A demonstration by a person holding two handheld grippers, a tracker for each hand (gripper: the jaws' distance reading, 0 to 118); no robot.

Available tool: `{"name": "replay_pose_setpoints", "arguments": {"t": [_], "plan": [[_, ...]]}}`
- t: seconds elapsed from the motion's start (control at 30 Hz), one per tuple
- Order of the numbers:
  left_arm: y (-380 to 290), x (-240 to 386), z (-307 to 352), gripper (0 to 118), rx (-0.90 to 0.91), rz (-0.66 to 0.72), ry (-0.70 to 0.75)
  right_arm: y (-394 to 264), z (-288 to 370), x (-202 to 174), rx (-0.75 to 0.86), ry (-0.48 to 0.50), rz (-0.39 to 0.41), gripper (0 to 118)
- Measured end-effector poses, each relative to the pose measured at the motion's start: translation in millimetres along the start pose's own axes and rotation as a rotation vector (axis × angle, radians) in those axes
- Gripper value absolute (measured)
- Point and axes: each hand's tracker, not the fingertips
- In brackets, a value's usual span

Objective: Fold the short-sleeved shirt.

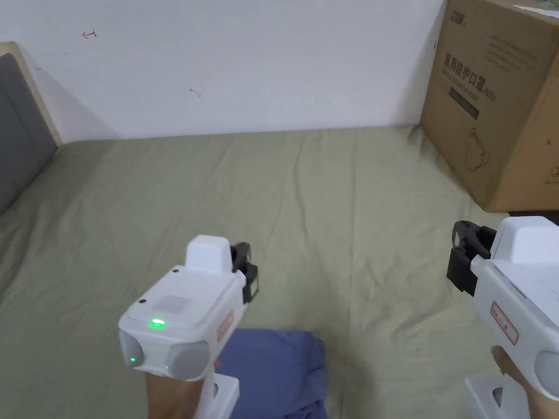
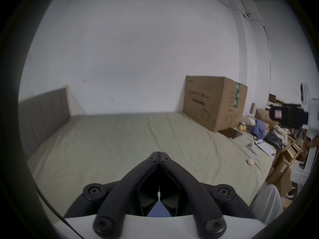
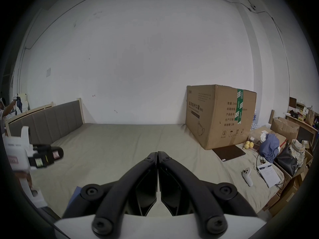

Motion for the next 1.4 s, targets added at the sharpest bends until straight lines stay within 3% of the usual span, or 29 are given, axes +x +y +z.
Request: {"name": "replay_pose_setpoints", "arguments": {"t": [0.43,0.9,1.13,1.27,1.4], "plan": [[38,-77,52,0,0.192,-0.072,0.244,21,4,-37,0.130,0.014,0.021,0],[32,-107,62,0,0.181,-0.031,0.303,25,-4,-79,0.099,0.105,0.038,0],[24,-117,58,0,0.158,-0.008,0.286,-43,-58,-109,-0.014,0.228,0.026,0],[17,-117,57,0,0.133,0.013,0.259,-103,-95,-135,-0.165,0.271,0.066,0],[8,-117,53,0,0.097,0.024,0.237,-161,-126,-153,-0.345,0.298,0.044,0]]}}
